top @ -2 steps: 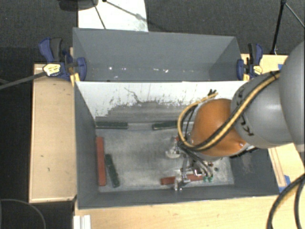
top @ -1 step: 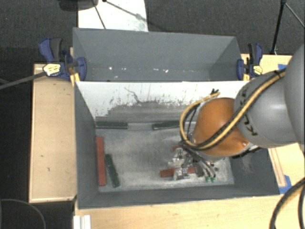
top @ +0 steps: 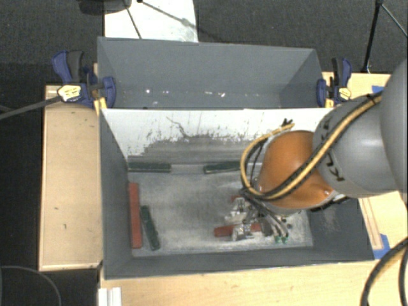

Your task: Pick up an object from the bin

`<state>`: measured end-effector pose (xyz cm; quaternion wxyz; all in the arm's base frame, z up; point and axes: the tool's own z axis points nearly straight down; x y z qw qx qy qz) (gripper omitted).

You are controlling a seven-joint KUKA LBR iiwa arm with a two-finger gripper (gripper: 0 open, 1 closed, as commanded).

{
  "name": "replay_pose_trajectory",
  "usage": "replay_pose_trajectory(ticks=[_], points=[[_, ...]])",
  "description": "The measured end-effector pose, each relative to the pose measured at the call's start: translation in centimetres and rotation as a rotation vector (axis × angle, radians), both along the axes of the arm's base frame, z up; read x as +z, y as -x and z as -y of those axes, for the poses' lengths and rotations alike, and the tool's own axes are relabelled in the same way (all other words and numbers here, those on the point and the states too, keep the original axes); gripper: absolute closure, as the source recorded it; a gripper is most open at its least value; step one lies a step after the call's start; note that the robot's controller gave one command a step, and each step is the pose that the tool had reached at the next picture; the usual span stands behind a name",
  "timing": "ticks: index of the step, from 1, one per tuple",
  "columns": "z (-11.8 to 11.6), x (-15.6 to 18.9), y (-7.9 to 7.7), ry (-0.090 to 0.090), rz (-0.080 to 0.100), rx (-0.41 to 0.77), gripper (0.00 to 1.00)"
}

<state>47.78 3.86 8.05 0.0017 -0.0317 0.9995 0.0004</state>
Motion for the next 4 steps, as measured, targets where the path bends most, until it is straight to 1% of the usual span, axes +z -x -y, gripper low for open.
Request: replay_pose_trajectory(ticks=[1, 3, 4], points=[[0.0, 0.3, 0.1, 0.000, -0.003, -0.001, 1.00], [0.0, 2.1, 0.1, 0.000, -0.004, -0.003, 1.00], [0.0, 3.6, 0.1, 0.001, -0.004, -0.004, 1.00]])
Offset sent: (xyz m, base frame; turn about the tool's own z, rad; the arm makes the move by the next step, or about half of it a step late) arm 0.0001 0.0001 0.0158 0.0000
